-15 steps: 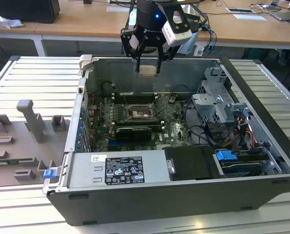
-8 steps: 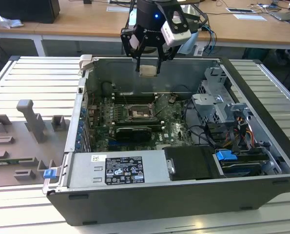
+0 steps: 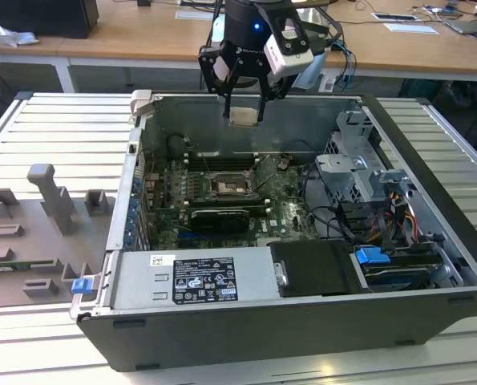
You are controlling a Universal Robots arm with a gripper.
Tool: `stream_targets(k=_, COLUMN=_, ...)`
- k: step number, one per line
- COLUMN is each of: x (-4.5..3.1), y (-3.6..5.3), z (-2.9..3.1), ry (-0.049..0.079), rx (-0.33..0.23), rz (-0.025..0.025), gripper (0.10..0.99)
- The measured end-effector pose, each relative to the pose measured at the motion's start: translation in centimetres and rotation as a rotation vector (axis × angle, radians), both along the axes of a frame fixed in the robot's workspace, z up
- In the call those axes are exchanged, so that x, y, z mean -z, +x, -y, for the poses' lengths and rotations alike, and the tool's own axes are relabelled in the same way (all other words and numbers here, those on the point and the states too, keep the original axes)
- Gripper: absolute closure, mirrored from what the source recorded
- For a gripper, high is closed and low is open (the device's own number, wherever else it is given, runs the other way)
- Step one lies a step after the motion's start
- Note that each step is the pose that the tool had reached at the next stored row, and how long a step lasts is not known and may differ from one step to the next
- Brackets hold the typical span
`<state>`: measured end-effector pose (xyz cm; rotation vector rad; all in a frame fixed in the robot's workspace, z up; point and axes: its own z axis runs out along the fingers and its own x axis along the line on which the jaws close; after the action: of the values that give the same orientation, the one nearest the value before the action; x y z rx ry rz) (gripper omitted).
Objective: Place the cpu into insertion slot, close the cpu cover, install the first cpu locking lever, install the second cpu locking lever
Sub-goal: 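Place the cpu into insertion slot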
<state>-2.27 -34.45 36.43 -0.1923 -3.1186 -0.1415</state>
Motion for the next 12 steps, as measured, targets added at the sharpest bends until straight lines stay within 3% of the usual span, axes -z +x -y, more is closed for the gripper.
stream_targets(k=12, x=0.00, y=0.00, z=0.00, ry=0.000, rx=0.022, rz=0.0000, gripper=0.545)
